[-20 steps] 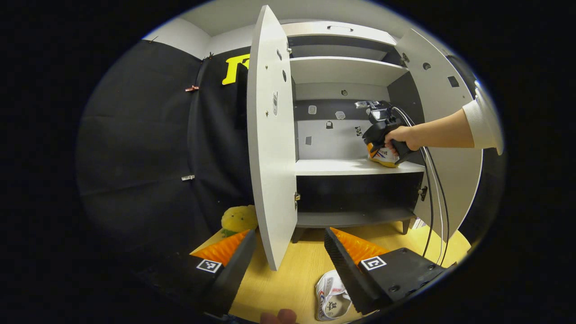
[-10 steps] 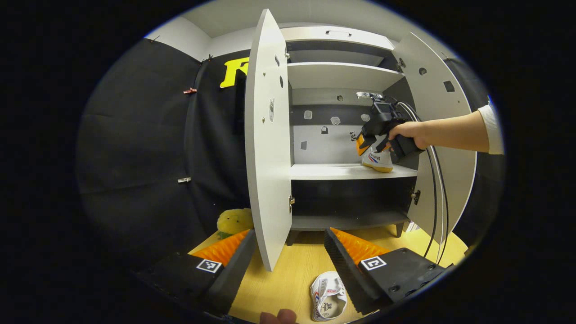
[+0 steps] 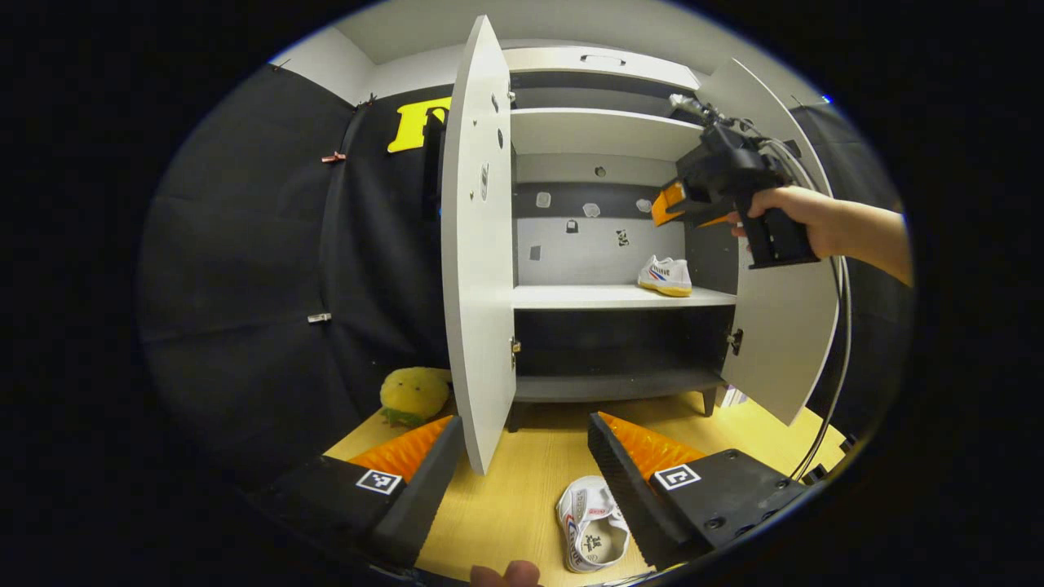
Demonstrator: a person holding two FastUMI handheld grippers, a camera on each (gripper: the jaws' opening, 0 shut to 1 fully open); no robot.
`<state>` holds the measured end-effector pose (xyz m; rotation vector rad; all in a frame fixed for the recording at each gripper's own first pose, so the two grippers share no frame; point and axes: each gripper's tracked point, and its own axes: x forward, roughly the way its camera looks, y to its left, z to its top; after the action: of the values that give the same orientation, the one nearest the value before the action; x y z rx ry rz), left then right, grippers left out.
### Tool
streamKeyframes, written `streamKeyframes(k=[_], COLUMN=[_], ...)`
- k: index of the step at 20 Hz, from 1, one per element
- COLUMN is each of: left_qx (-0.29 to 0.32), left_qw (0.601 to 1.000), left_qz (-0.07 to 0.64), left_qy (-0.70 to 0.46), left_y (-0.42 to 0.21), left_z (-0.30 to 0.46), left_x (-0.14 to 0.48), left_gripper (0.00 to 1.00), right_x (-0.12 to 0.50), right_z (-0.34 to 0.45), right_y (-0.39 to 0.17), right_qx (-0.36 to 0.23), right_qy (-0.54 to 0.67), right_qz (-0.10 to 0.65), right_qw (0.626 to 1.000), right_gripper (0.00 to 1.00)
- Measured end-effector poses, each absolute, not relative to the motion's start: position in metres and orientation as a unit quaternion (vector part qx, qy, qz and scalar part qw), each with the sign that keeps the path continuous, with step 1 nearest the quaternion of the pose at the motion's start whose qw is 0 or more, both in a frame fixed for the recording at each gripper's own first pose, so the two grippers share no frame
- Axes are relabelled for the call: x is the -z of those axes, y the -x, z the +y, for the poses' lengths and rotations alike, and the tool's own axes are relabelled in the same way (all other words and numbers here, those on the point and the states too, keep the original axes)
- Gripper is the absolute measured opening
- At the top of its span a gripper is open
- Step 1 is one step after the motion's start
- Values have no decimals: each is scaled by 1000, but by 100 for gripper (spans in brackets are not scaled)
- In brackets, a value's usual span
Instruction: Grab one shoe with the right hand and put it into the shoe cabinet, grab the other shoe with the left hand and put it into the shoe cabinet; then close the right door with the right hand and the left door with the left hand.
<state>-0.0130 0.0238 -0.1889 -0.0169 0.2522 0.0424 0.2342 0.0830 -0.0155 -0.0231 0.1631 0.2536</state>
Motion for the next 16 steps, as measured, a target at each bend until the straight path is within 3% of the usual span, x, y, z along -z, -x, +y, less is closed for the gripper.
streamKeyframes(k=[5,10,16], left_qx=[18,67,84], left_qw=[984,964,947], left_qz=[178,258,310], left_qy=[7,-12,-8], left_y=[32,42,27], left_z=[2,-20,-31], left_x=[251,333,399], left_gripper=[96,94,80], right_x=[9,7,6], right_z=[79,65,37], right_y=[-149,-100,-80], right_qx=[-130,-120,-104], right_qy=[8,11,17], right_qz=[43,28,33], right_qw=[991,992,994], right_gripper=[98,98,98])
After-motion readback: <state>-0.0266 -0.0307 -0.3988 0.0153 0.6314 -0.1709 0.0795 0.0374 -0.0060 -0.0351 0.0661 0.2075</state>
